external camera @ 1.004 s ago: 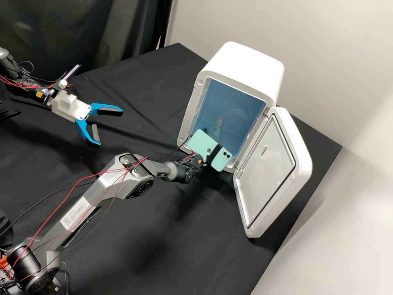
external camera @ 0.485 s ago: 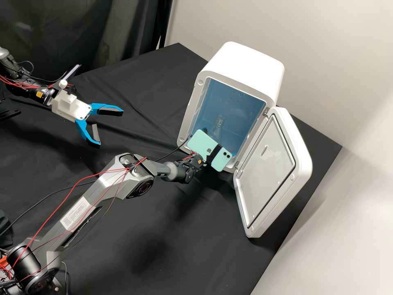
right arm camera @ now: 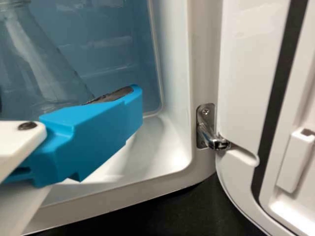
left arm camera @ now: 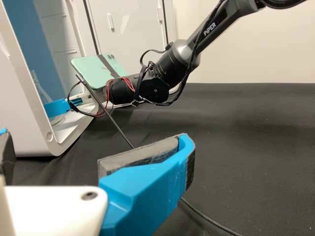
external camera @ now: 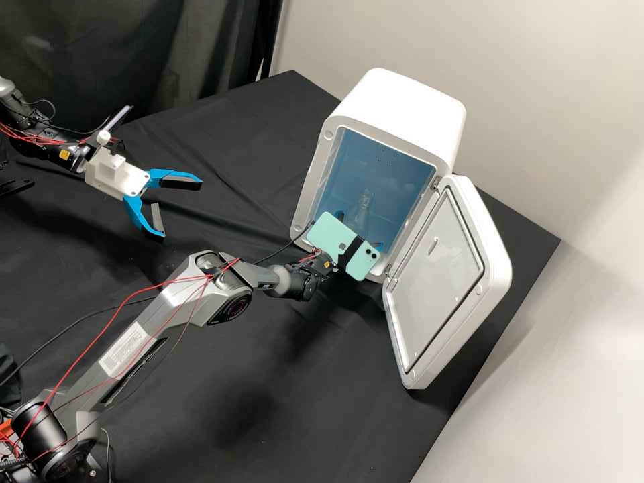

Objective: Take the flask out of the incubator

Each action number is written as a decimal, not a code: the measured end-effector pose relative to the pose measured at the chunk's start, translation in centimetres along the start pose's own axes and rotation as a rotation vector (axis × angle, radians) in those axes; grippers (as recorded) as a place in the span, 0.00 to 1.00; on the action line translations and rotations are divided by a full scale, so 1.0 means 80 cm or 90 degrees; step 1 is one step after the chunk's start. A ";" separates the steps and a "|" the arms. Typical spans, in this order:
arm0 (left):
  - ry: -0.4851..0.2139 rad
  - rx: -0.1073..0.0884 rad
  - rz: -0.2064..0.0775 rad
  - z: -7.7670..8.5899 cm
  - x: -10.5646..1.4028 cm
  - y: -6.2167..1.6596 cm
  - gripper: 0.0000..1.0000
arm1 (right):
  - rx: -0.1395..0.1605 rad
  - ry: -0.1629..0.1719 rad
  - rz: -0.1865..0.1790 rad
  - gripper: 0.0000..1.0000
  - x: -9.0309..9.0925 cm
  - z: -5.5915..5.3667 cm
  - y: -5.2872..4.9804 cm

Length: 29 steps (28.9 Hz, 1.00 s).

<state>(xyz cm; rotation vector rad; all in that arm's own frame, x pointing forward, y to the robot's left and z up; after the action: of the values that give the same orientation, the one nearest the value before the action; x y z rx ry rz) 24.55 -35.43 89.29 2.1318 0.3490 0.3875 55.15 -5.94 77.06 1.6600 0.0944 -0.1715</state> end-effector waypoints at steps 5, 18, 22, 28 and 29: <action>0.000 0.000 0.000 0.000 0.000 0.0000 1.00 | 0.000 0.000 0.000 0.00 0.000 0.000 0.000; 0.000 0.000 0.000 0.000 0.000 0.0000 1.00 | 0.001 0.006 0.001 0.00 -0.001 0.001 -0.002; 0.000 0.000 0.000 0.000 0.000 0.0000 1.00 | 0.001 0.006 0.001 0.00 -0.001 0.001 -0.002; 0.000 0.000 0.001 0.000 0.000 0.0008 1.00 | 0.001 0.006 0.001 0.00 -0.001 0.001 -0.002; 0.000 0.000 0.002 0.000 -0.001 0.0015 1.00 | 0.001 0.006 0.001 0.00 -0.001 0.001 -0.002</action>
<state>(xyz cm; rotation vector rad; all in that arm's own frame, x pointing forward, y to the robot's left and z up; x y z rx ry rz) 24.51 -35.54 89.37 2.1332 0.3455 0.3891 55.07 -5.99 76.94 1.6623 0.0998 -0.1624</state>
